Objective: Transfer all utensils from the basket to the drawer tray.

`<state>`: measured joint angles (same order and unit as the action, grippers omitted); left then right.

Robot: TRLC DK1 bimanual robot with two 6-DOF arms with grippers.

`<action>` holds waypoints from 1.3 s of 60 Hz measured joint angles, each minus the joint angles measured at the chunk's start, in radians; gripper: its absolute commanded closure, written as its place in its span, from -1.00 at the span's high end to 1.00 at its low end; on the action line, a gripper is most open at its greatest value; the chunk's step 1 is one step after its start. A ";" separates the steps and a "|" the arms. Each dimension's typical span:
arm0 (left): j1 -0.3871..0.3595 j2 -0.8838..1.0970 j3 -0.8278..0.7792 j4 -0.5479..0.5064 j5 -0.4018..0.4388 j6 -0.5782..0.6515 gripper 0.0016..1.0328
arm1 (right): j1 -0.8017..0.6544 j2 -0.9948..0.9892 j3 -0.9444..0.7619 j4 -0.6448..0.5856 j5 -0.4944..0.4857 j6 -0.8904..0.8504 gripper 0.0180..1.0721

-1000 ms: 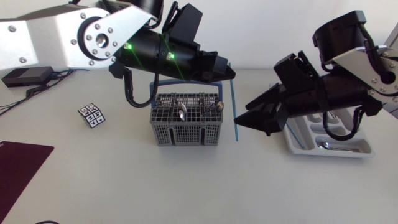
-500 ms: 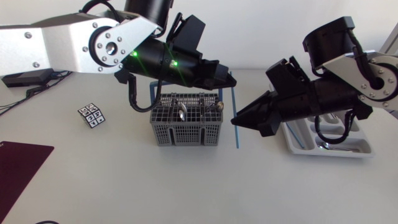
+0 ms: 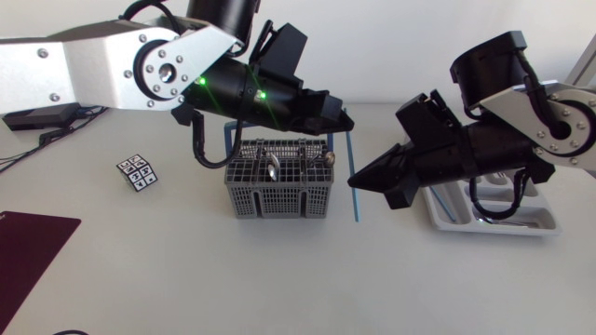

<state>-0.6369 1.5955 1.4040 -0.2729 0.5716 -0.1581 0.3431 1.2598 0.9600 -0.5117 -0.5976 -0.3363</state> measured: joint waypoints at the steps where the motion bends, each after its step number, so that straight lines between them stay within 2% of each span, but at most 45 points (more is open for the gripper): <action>1: 0.000 0.000 0.000 0.000 0.000 0.000 -0.35 | 0.001 0.000 0.000 -0.001 0.000 0.000 -0.89; 11: 0.014 0.000 0.006 0.002 0.000 -0.006 0.21 | 0.009 0.000 -0.029 -0.005 0.000 -0.001 -0.89; 20: 0.047 0.000 0.037 0.012 -0.027 -0.018 0.33 | -0.011 0.000 -0.040 -0.019 0.003 -0.013 -0.89; 30: 0.084 -0.013 0.066 0.019 -0.063 -0.016 0.36 | -0.119 0.000 -0.045 -0.038 0.003 -0.043 -0.89; 37: 0.112 -0.027 0.074 0.010 -0.123 0.020 0.39 | -0.243 0.019 -0.045 -0.039 0.010 -0.069 -0.89; 46: 0.117 -0.045 0.069 0.000 -0.241 0.113 0.38 | -0.408 0.112 -0.030 -0.040 0.035 -0.100 -0.89; 63: 0.024 -0.059 -0.060 0.063 -0.473 0.294 0.38 | -0.596 0.322 0.086 -0.042 0.116 -0.122 -0.88; 78: -0.034 -0.032 -0.127 0.172 -0.576 0.370 0.38 | -0.640 0.460 0.190 -0.041 0.180 -0.119 -0.85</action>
<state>-0.6712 1.5631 1.2770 -0.1013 -0.0040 0.2123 -0.2974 1.7203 1.1496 -0.5526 -0.4171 -0.4549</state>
